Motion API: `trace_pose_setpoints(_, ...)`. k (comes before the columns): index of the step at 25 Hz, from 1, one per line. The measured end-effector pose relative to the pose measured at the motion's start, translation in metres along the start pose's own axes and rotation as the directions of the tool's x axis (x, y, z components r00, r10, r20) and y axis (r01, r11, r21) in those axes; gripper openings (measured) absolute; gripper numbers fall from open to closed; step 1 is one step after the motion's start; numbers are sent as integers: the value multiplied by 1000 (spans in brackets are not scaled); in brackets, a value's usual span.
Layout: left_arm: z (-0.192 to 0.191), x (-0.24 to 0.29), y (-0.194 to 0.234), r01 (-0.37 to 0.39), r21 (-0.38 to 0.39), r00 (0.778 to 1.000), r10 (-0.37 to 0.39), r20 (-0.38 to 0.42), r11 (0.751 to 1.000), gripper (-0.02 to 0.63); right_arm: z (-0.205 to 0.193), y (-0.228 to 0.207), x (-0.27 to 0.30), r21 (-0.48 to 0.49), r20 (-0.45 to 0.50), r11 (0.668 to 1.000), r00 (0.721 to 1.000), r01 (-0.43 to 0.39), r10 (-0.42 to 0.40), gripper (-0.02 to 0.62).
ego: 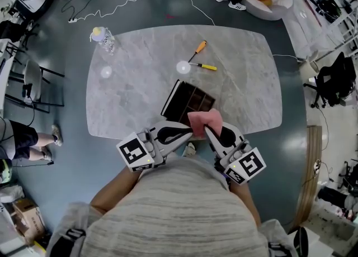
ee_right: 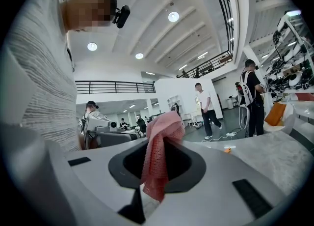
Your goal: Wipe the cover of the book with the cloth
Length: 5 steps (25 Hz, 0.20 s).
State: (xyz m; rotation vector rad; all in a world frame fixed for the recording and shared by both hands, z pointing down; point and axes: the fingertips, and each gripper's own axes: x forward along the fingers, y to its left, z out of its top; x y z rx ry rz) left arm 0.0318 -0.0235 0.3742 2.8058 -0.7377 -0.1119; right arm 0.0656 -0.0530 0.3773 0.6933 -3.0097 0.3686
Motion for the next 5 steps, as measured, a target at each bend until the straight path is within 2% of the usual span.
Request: trace_pose_setpoints(5,0,5,-4,9,0,1000,-9,-5,1000,15,1,-2,-4,-4,-2,1000,1000,-5,5,52)
